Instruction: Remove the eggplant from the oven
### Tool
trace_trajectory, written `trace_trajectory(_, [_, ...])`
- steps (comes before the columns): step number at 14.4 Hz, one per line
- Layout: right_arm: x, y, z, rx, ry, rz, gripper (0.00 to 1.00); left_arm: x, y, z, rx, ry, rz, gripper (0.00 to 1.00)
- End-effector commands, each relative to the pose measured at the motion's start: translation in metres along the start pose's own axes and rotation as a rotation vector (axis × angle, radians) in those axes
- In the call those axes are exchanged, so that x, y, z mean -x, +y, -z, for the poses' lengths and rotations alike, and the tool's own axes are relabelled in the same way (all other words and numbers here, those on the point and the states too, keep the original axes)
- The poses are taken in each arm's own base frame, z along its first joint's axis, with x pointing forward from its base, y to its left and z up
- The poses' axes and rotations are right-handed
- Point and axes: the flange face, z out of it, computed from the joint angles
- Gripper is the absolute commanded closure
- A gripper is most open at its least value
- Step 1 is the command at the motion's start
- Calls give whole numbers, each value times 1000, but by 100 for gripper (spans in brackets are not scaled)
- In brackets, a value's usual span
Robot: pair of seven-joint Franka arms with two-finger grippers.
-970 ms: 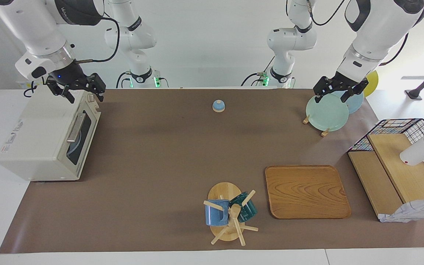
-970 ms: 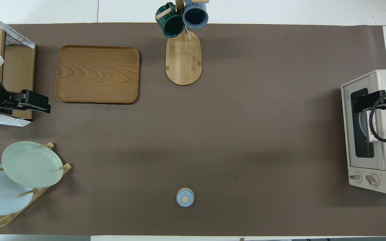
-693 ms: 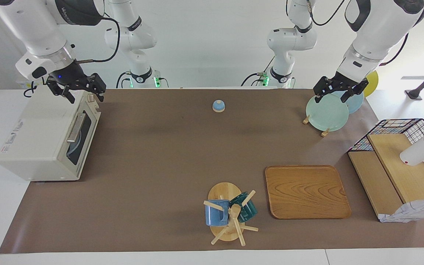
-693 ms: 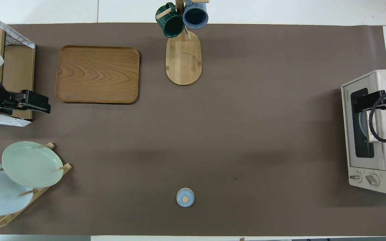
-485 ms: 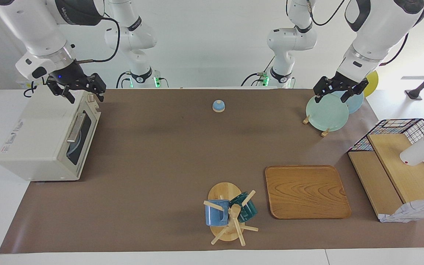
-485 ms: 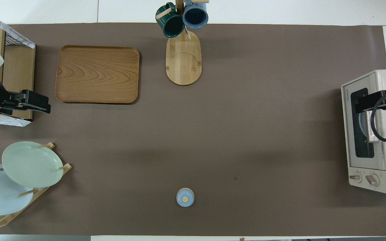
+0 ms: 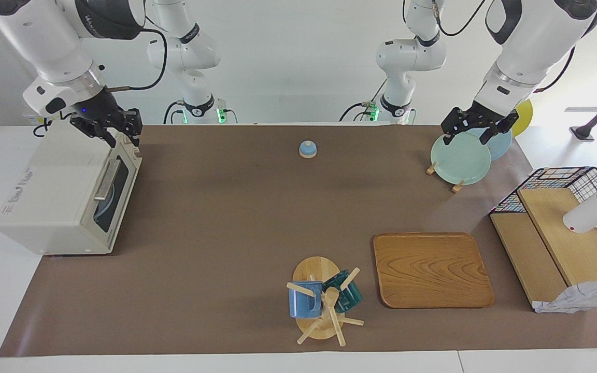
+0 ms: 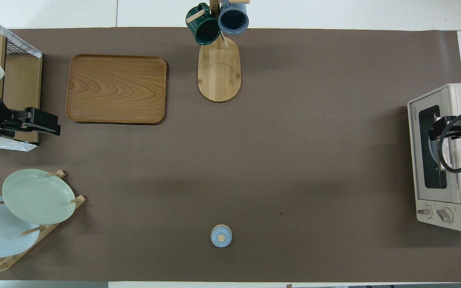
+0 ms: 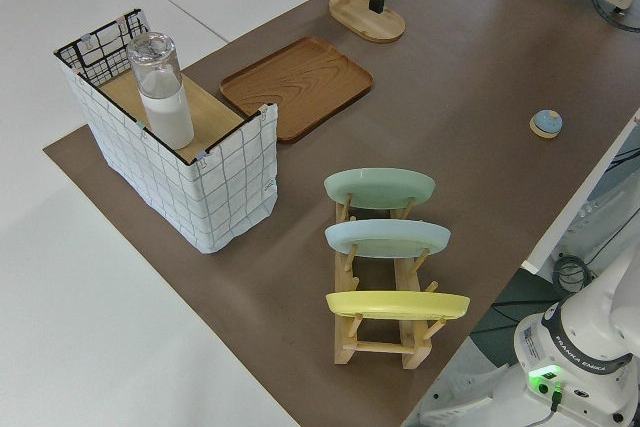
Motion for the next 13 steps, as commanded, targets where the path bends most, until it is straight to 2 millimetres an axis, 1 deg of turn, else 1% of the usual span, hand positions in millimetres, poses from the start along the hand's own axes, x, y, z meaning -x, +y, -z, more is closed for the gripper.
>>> trace_trajectory(1, [22,16,-30,113,22,29,100,8,-4,3,-19,2,7,0])
trace_trajectory(2, [21,18,-35,129,38,34,100,8,-4,3,-19,2,7,0])
trace_trajectory(3, [18,21,-45,132,29,34,100,8,-4,3,-19,2,7,0])
trace_trajectory(6, [16,37,-69,151,13,24,100,8,-4,3,-19,2,7,0])
trace_trajectory(7, [16,40,-73,189,12,76,100,8,-4,3,-19,2,7,0])
trace_trajectory(8, [15,46,-74,199,29,87,100,8,-4,2,-19,0,7,0])
trace_trajectory(11, [12,61,-91,197,62,-8,100,9,-3,2,-20,-3,7,0])
trace_trajectory(12, [13,58,-97,193,57,-27,100,9,-3,2,-20,-3,7,0])
trace_trajectory(13, [13,58,-98,192,60,-52,100,9,-3,2,-20,-1,7,0])
